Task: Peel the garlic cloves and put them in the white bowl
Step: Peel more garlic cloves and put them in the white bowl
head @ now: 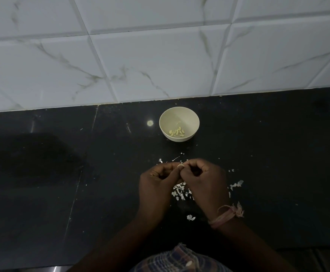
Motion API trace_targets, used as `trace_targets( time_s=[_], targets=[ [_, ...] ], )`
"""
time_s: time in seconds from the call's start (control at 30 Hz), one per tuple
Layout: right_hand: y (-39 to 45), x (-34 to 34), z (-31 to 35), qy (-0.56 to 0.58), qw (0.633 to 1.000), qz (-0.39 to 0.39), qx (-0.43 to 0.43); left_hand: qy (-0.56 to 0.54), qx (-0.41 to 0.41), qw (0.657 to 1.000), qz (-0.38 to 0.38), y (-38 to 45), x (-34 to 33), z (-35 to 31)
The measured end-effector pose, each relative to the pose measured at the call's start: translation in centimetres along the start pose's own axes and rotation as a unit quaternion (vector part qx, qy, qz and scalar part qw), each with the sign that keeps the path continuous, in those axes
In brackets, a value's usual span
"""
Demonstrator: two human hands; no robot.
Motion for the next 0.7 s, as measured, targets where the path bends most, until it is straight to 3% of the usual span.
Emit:
trace_targets(
  time_s=[0.47, 0.7],
  targets=[
    [0.1, 0.2, -0.7, 0.027, 0.999, -0.009, -0.035, -0.163, 0.153, 0.975, 0.024, 0.1, -0.9, 0.7],
    [-0.4, 0.1, -0.9, -0.009, 0.997, -0.032, 0.063, -0.159, 0.138, 0.978, 0.005, -0.1, -0.8, 1.0]
  ],
)
Point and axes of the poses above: each hand's wrist, its own y-axis towards the middle knuckle, its own x-axis out of the back of the hand, z = x × y, the point moved 3 cm from there along y, towards the middle knuckle, and after that the axes turned 13 degrees about -z, right-handed, at the moved point
